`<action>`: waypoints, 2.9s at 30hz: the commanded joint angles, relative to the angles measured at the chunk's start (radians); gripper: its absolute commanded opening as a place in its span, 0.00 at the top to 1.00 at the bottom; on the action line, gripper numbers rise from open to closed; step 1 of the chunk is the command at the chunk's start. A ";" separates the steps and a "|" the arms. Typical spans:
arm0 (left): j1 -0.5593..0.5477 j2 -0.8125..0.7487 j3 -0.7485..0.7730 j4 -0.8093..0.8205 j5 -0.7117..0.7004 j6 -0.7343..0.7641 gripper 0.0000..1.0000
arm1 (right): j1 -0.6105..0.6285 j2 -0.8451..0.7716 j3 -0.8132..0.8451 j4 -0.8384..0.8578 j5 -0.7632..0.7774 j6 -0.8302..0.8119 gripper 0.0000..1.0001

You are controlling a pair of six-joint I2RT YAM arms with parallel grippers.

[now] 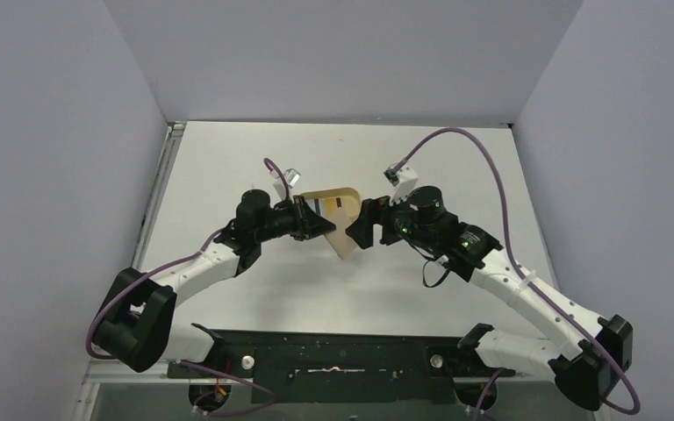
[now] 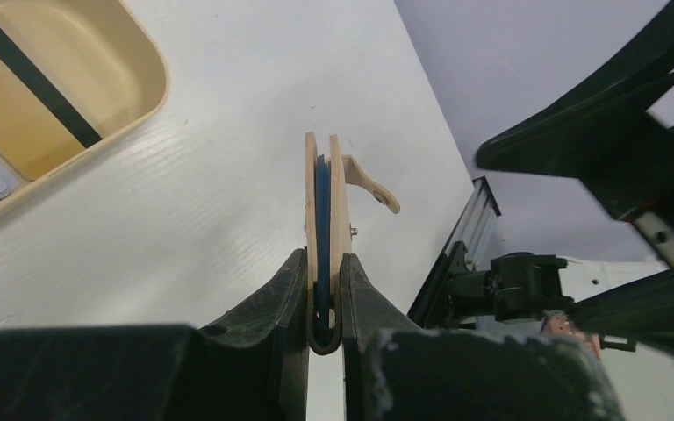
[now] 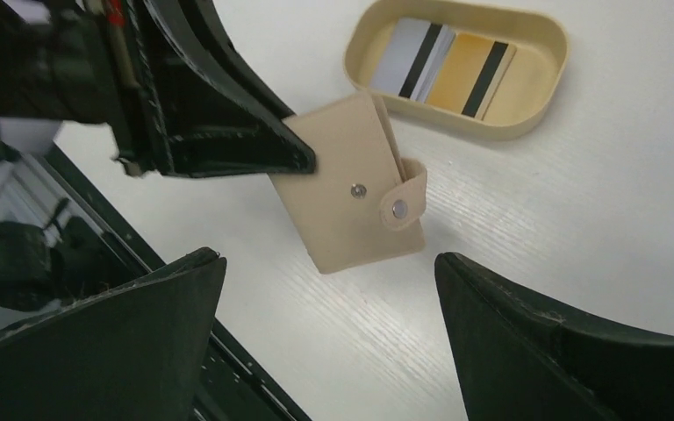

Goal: Take the credit cards out of the card holder

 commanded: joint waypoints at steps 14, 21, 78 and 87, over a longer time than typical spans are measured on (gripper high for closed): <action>0.045 -0.040 0.086 0.108 0.245 -0.143 1.00 | -0.065 0.075 -0.094 0.162 0.110 -0.022 0.21; 0.045 -0.034 0.089 0.153 0.262 -0.158 1.00 | -0.124 0.059 -0.142 0.195 0.042 0.015 0.43; 0.084 0.232 0.067 0.953 0.507 -0.580 1.00 | -0.305 0.058 -0.411 1.022 -0.292 0.412 0.46; 0.076 0.223 0.069 0.955 0.505 -0.579 1.00 | -0.297 0.082 -0.419 1.075 -0.311 0.438 0.48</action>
